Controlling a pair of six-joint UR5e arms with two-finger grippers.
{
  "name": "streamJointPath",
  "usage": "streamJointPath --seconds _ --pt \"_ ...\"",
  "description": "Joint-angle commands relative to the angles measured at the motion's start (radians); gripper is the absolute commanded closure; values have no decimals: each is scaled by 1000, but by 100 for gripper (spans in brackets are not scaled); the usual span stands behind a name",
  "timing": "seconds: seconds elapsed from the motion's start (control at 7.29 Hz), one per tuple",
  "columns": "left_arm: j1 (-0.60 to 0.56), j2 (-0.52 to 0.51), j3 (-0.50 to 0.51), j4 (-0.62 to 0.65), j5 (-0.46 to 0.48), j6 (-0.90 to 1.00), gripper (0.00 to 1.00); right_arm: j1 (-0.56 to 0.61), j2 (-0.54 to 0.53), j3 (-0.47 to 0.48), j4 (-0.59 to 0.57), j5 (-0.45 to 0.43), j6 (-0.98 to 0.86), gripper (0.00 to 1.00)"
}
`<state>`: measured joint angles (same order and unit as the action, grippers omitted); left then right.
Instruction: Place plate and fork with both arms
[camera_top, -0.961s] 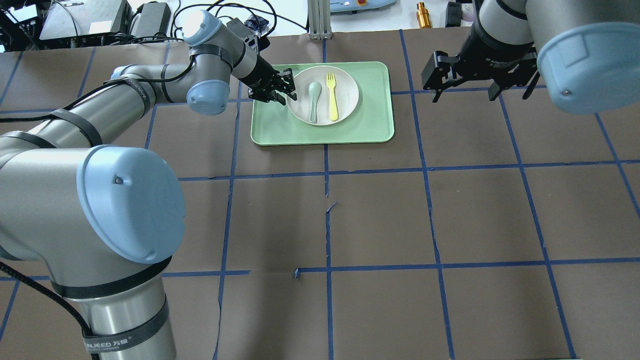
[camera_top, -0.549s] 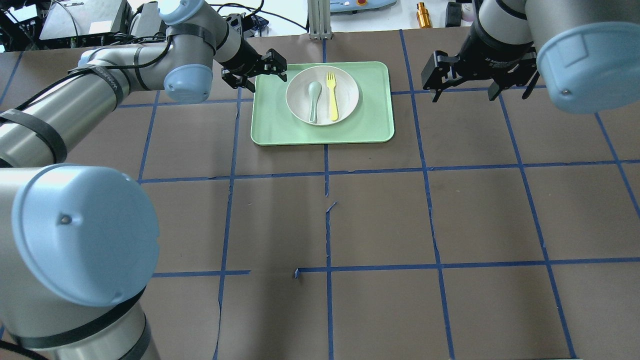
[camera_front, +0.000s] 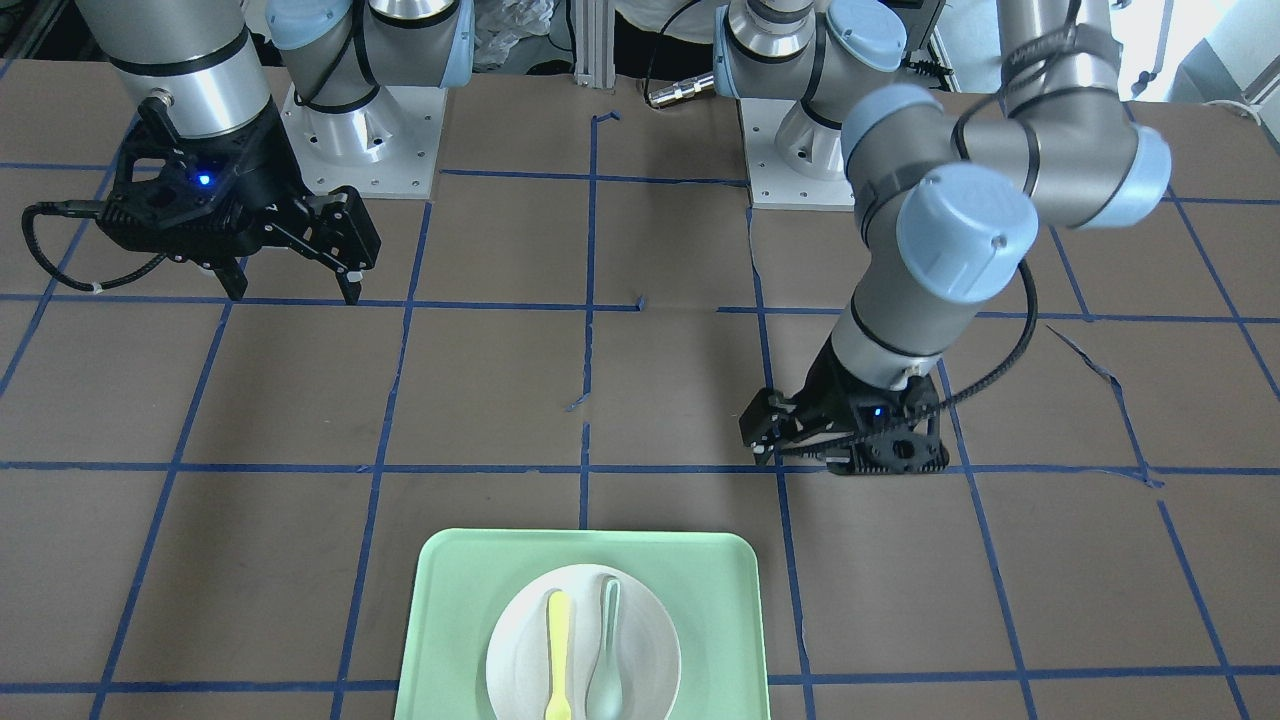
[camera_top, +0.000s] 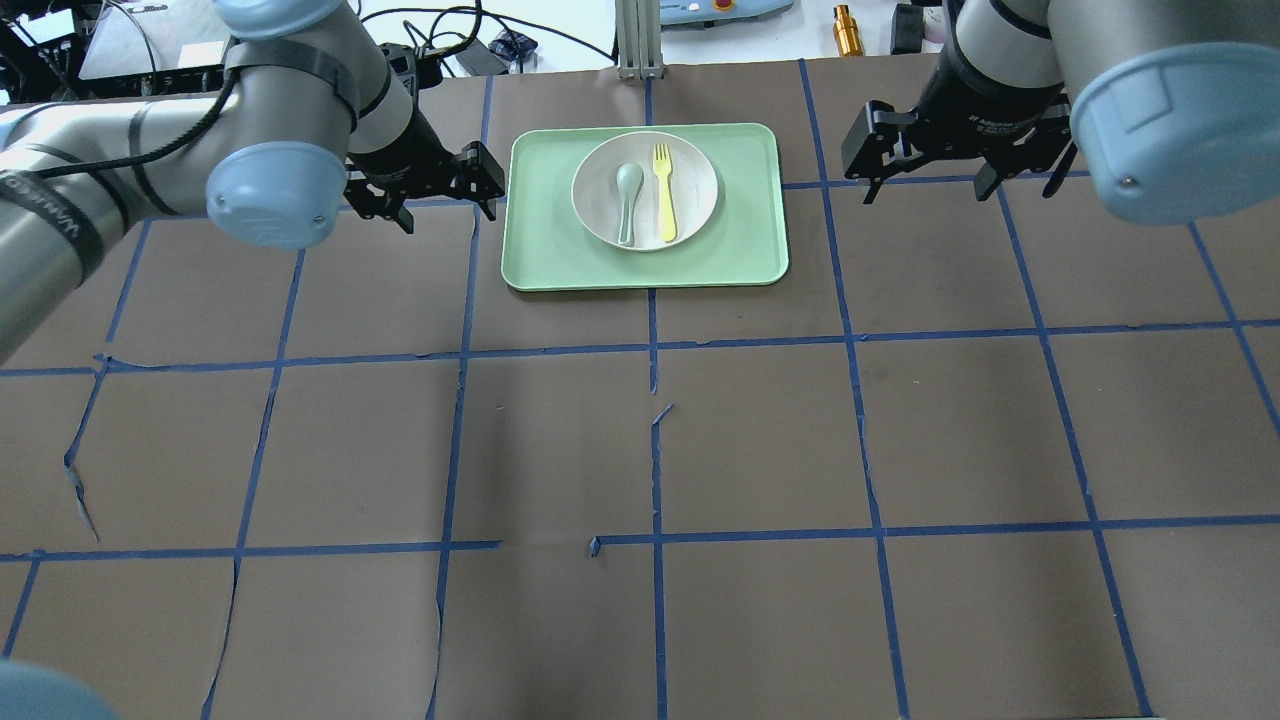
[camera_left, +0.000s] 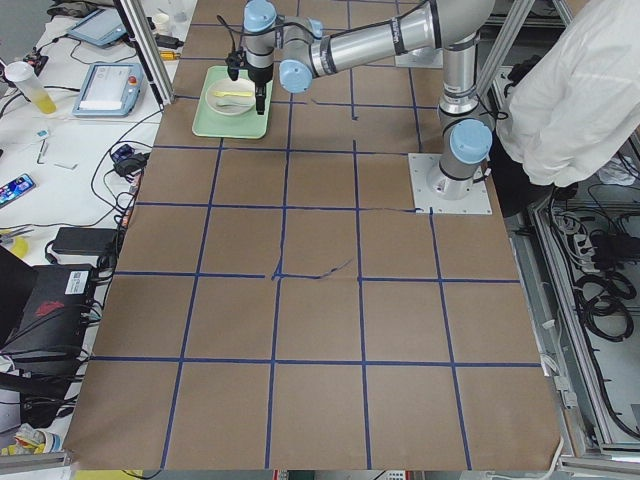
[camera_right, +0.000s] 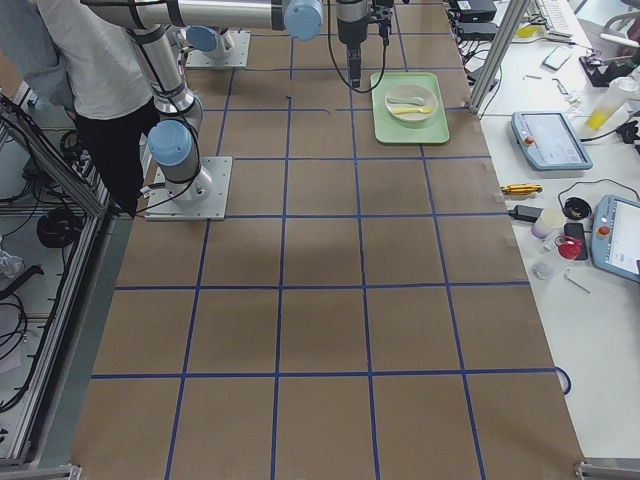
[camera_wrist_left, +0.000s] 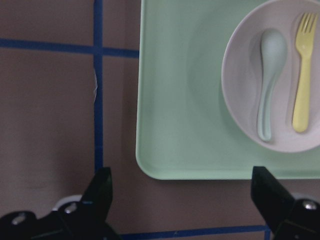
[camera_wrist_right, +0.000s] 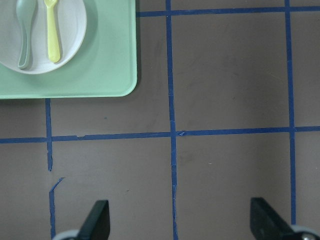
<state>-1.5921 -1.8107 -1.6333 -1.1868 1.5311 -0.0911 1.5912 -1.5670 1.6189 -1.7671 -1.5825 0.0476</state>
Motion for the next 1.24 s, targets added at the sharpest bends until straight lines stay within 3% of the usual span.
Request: streamJointPath --seconds 0.0,0.27,0.69,1.1 --pt "0 154 28 -175 72 10 0 1 1 1 0 -1 0 0" --pt "-6 175 99 -195 12 14 0 1 1 1 1 -10 0 0" --pt "-16 200 20 -149 6 -5 0 1 2 1 1 -11 0 0" --pt "-16 214 23 -175 7 -6 0 7 60 -16 -27 -7 9 0"
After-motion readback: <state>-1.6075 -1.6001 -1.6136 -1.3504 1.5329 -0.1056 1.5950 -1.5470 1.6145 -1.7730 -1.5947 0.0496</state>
